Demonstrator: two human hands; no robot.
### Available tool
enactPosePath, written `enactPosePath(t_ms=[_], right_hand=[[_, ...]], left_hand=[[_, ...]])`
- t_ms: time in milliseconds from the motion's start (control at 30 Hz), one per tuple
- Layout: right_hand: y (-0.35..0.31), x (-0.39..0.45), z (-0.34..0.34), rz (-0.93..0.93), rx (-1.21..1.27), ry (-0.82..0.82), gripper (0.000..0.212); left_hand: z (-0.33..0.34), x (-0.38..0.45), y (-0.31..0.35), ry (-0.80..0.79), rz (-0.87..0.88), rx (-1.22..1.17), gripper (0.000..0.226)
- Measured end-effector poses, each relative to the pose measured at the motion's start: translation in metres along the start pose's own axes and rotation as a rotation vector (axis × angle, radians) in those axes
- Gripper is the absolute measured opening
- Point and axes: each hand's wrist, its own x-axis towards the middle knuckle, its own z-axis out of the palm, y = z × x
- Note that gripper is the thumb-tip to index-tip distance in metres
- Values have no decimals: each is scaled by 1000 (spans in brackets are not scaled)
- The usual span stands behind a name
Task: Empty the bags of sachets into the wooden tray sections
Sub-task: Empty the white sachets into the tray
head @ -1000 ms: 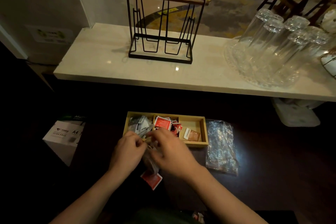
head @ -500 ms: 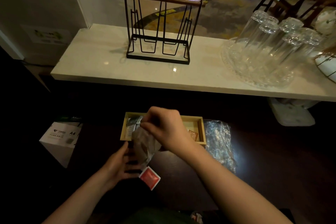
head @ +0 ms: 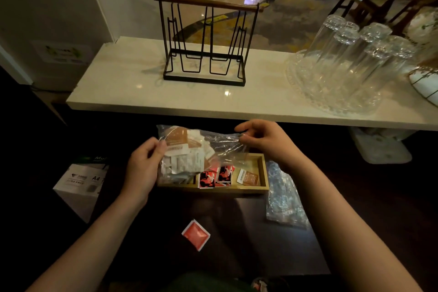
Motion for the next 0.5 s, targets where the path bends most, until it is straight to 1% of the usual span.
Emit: enactPosePath(t_ms=[67, 167, 300, 500], right_hand=[[13, 1, -2, 58, 47, -6, 18], [34, 3, -2, 97, 87, 32, 17], [52, 6, -5, 116, 109, 68, 15], [60, 8, -9, 105, 142, 88, 16]], left_hand=[[4, 8, 6, -18, 15, 20, 31], [16, 13, 15, -19, 39, 26, 32], [29, 17, 25, -19, 111, 70, 34], [37, 23, 35, -71, 147, 98, 34]])
